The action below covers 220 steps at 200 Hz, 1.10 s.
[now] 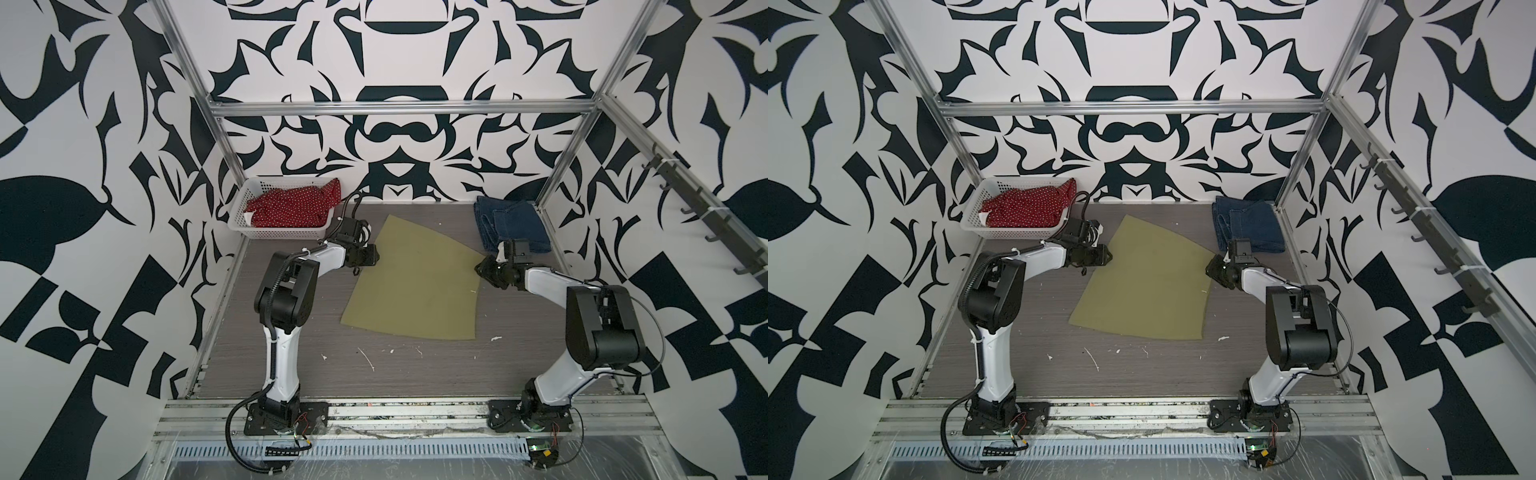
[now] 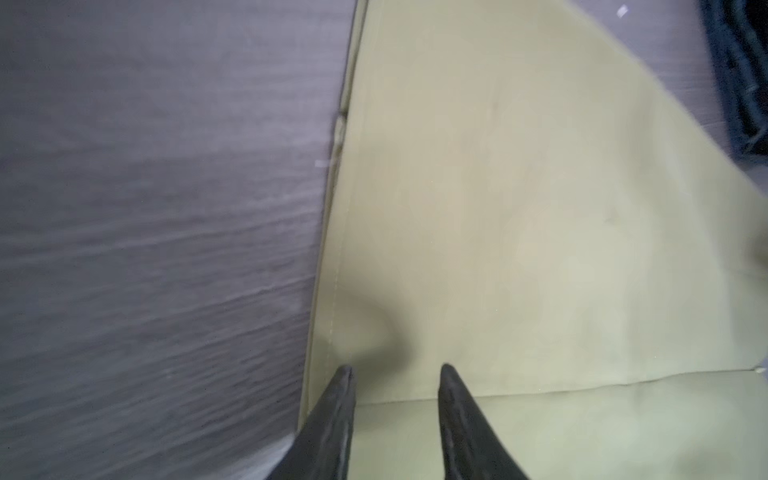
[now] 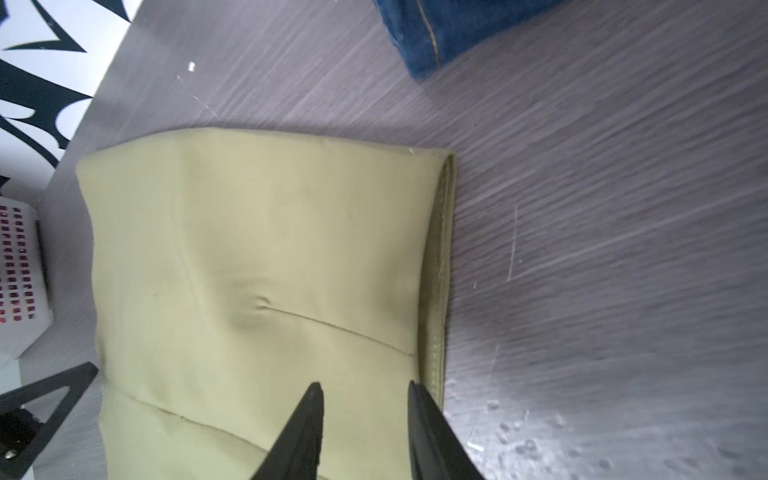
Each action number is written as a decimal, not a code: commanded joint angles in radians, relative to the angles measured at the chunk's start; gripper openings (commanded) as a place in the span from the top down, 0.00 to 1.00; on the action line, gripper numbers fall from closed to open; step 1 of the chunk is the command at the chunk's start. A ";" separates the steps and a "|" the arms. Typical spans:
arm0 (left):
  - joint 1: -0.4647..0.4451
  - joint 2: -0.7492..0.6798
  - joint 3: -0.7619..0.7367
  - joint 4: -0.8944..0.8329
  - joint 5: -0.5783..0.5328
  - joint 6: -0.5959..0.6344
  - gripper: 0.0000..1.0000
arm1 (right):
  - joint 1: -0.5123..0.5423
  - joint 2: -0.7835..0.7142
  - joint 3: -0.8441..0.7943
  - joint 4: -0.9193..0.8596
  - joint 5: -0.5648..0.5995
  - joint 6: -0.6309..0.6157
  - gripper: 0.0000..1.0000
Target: Fold and stack the skirts
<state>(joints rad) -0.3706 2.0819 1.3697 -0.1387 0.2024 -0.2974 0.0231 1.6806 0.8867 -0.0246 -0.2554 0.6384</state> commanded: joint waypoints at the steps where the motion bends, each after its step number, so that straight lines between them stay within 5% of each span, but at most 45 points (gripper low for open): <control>1: 0.002 -0.014 -0.028 -0.015 -0.010 -0.010 0.67 | -0.001 0.028 0.046 0.038 -0.023 0.008 0.62; 61: 0.036 -0.099 -0.216 0.019 -0.066 -0.111 0.75 | 0.016 0.181 0.133 0.060 -0.075 -0.007 0.78; 126: 0.042 -0.284 -0.353 -0.027 -0.317 -0.156 0.75 | 0.053 0.367 0.308 0.099 -0.109 -0.011 0.81; 190: 0.041 -0.369 -0.250 -0.078 -0.303 -0.118 0.66 | 0.070 0.129 0.285 0.007 -0.017 -0.044 0.63; 220: 0.036 -0.292 -0.182 -0.055 -0.208 -0.118 0.68 | 0.134 0.101 0.313 -0.078 0.057 -0.145 0.68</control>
<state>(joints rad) -0.3321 1.7447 1.1290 -0.1905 -0.0772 -0.4187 0.1020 1.8156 1.1698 -0.0273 -0.2802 0.5850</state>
